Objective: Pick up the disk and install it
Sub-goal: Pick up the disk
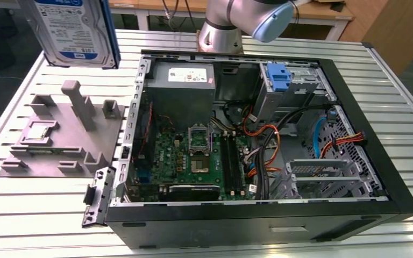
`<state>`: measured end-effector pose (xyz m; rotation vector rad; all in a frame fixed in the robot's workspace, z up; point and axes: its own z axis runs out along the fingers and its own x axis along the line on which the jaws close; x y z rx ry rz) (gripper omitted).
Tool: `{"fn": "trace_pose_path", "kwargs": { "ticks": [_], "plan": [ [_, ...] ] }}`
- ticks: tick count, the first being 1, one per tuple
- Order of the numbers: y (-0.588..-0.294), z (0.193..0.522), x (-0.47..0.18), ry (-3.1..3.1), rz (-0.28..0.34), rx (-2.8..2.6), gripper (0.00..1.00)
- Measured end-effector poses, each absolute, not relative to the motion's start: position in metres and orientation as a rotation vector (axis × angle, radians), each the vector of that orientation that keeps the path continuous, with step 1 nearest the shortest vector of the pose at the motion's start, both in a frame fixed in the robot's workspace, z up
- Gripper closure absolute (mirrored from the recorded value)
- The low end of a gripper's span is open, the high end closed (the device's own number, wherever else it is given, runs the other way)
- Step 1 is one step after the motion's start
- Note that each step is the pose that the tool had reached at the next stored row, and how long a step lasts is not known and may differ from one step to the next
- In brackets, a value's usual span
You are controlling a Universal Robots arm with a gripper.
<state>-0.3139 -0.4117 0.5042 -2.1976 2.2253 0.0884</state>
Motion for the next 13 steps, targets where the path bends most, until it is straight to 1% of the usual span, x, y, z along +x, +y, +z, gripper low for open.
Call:
{"fn": "trace_pose_path", "kwargs": {
  "ticks": [13],
  "plan": [
    [-0.4117,0.5042,-0.305,2.225,0.088,-2.198,0.63]
  ]
}}
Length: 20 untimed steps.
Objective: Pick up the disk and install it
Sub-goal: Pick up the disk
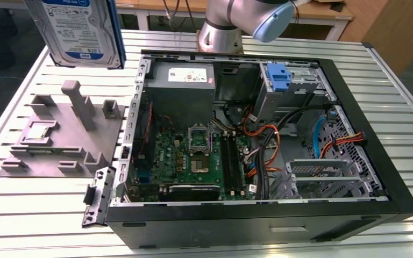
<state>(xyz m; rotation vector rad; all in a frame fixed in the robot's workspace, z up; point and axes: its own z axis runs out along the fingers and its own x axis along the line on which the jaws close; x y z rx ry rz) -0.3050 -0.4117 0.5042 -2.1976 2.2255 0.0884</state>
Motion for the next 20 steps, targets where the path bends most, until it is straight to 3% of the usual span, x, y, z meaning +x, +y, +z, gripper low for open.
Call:
{"fn": "trace_pose_path", "kwargs": {
  "ticks": [20],
  "plan": [
    [-0.412,0.504,-0.294,2.225,0.088,-2.198,0.63]
  ]
}}
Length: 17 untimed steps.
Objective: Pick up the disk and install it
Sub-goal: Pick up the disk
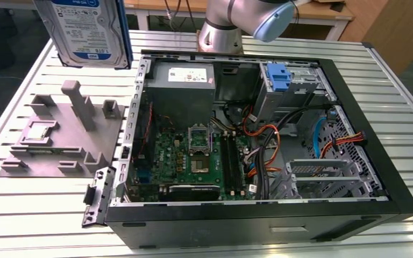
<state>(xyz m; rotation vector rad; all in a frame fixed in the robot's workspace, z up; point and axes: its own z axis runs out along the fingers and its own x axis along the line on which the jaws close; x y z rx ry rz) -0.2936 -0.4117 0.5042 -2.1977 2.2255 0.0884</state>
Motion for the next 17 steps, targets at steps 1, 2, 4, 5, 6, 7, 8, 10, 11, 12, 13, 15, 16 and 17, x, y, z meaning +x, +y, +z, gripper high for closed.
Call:
{"fn": "trace_pose_path", "kwargs": {
  "ticks": [1,2,4,5,6,7,8,10,11,12,13,15,16,17],
  "plan": [
    [-0.4117,0.5042,-0.2931,2.225,0.088,-2.198,0.63],
    [-0.4117,0.5042,-0.2926,2.225,0.088,-2.198,0.63],
    [-0.4117,0.5043,-0.2917,2.225,0.088,-2.198,0.63],
    [-0.4117,0.5042,-0.2915,2.226,0.088,-2.198,0.63],
    [-0.4117,0.5042,-0.2909,2.225,0.088,-2.198,0.63],
    [-0.4117,0.5042,-0.2901,2.225,0.088,-2.198,0.63],
    [-0.4117,0.5042,-0.2901,2.225,0.088,-2.198,0.63],
    [-0.4117,0.5042,-0.2899,2.225,0.088,-2.198,0.63],
    [-0.4117,0.5042,-0.2899,2.225,0.088,-2.198,0.63],
    [-0.4117,0.5042,-0.2899,2.225,0.088,-2.198,0.63],
    [-0.4117,0.5042,-0.2899,2.225,0.088,-2.198,0.63],
    [-0.4117,0.5042,-0.2897,2.225,0.088,-2.198,0.63],
    [-0.4117,0.5042,-0.2891,2.225,0.088,-2.198,0.63],
    [-0.4117,0.5042,-0.2884,2.225,0.088,-2.198,0.63]
  ]
}}
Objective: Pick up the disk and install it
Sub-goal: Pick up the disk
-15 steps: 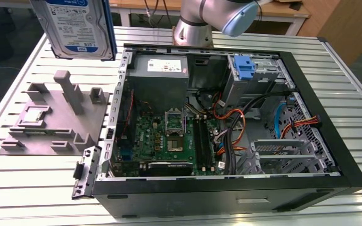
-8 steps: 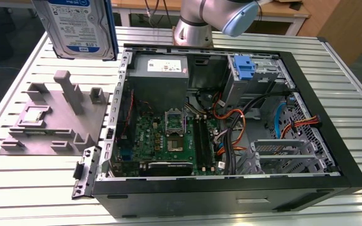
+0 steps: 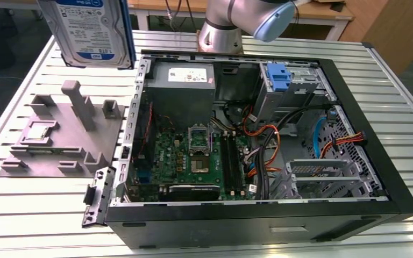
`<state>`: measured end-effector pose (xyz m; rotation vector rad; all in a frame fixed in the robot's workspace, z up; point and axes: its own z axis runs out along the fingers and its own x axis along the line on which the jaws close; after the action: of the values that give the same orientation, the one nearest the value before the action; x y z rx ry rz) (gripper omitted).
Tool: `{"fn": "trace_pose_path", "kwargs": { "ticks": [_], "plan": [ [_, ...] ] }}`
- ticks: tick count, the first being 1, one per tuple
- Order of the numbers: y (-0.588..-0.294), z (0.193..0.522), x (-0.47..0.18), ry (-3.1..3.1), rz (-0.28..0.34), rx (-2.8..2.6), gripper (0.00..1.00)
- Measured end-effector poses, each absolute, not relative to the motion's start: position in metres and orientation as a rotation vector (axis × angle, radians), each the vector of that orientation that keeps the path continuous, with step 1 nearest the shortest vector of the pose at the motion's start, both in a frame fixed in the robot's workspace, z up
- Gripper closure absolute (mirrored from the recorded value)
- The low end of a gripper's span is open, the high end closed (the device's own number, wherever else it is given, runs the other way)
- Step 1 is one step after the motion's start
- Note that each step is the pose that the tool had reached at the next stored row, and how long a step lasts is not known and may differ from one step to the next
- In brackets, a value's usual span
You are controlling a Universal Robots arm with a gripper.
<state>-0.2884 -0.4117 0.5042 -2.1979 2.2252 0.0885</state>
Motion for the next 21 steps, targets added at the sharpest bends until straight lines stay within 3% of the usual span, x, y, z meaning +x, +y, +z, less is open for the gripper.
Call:
{"fn": "trace_pose_path", "kwargs": {
  "ticks": [21],
  "plan": [
    [-0.417,0.504,-0.27,2.225,0.088,-2.198,0.63]
  ]
}}
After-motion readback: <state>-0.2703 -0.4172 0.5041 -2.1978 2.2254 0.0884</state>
